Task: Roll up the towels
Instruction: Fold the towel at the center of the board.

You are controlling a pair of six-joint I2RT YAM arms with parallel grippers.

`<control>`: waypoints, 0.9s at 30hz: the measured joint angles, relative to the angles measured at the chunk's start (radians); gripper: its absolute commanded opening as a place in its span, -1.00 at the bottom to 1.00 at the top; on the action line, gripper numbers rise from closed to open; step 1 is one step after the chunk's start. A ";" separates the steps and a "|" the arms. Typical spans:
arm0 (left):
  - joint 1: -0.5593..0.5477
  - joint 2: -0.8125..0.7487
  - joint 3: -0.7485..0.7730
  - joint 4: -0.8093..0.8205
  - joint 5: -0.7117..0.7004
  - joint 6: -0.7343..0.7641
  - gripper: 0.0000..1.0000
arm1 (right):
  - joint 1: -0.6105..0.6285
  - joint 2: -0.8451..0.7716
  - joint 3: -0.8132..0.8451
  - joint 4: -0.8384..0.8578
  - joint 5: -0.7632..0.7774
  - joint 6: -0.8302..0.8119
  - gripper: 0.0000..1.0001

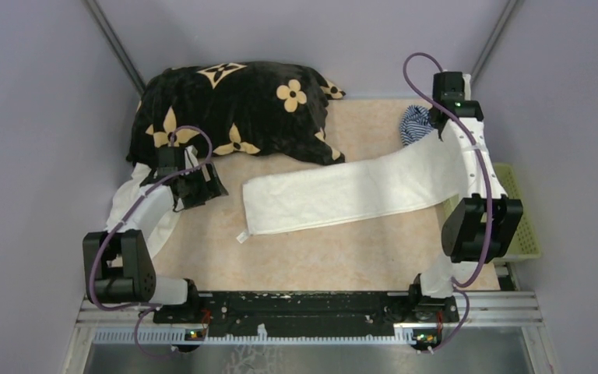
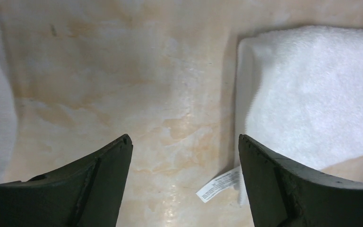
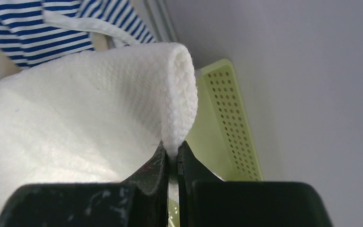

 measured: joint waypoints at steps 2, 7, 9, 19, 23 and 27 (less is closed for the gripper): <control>-0.021 0.004 0.000 0.007 0.031 -0.019 0.71 | 0.035 0.001 0.008 -0.002 -0.024 -0.013 -1.00; -0.079 0.058 0.000 0.055 0.092 -0.069 0.64 | 0.167 0.046 0.062 -0.068 -0.164 -0.001 -1.00; -0.096 0.079 0.000 0.071 0.104 -0.081 0.59 | 0.212 0.066 0.084 -0.105 -0.225 0.013 -1.00; -0.151 0.197 -0.033 0.177 0.170 -0.147 -0.01 | 0.539 0.155 0.157 -0.208 -0.475 0.175 -1.00; -0.154 0.216 -0.050 0.218 0.196 -0.164 -0.20 | 0.637 0.213 0.199 -0.190 -0.547 0.268 -1.00; -0.155 0.220 -0.071 0.254 0.218 -0.172 -0.30 | 0.701 0.286 0.237 -0.154 -0.622 0.368 -1.00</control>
